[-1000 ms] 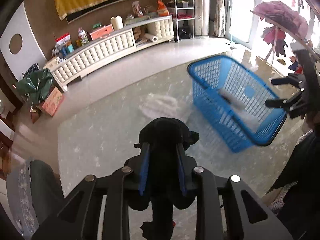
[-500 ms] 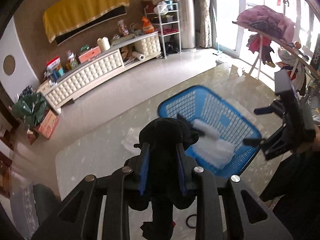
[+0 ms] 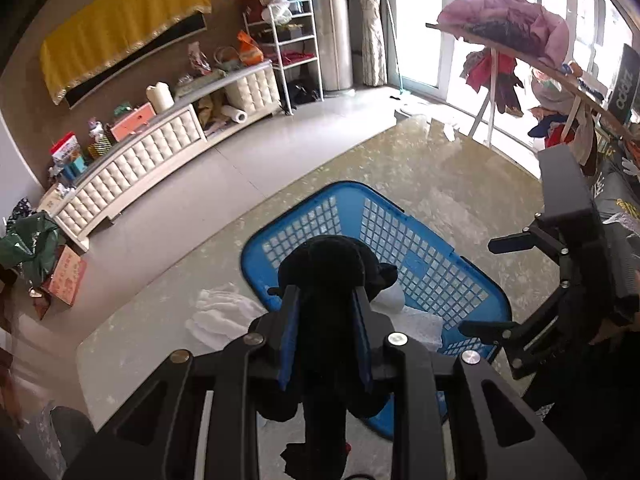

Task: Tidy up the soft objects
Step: 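Carry the black plush toy toward the blue basket with the left tool, then lower the black plush toy into the basket and open the left tool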

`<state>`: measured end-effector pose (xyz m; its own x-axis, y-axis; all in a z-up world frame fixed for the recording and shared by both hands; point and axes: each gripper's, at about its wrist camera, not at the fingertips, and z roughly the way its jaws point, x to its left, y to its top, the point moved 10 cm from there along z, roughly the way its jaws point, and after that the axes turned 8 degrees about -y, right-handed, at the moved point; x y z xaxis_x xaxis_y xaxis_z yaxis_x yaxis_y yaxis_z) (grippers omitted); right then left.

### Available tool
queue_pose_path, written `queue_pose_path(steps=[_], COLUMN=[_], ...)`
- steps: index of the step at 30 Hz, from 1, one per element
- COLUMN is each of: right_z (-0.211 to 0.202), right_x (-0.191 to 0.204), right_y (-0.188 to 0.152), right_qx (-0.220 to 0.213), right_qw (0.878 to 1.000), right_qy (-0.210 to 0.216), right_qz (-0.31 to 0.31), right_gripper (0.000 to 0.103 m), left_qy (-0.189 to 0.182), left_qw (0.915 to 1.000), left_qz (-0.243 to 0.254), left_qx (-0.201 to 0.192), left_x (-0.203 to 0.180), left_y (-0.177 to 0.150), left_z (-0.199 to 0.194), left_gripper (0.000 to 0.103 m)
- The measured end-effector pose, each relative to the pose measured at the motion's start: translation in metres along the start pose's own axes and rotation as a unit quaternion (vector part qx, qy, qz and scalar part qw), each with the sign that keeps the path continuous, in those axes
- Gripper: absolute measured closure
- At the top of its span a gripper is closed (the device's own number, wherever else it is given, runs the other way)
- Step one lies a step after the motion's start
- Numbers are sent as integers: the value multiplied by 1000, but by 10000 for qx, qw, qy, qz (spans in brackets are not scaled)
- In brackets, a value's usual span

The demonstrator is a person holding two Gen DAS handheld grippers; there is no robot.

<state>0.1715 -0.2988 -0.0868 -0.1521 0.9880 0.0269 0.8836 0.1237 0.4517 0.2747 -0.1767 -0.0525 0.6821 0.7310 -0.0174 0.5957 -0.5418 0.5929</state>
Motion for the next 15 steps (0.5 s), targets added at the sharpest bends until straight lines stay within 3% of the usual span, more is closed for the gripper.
queue_pose_path(steps=[11,15], right_z=[20,21], right_x=[0,0], right_y=[2,6], right_qx=[237,203], right_qw=[9996,9996], right_qy=[21,75], right_qz=[123,166], right_gripper=[0,0], left_qy=[-202,-236], left_qw=[9991,9969], left_qz=[375,736], left_qx=[94,124], left_x=[-14,-18], left_y=[15,14], left_z=[51,67], left_gripper=[80,80])
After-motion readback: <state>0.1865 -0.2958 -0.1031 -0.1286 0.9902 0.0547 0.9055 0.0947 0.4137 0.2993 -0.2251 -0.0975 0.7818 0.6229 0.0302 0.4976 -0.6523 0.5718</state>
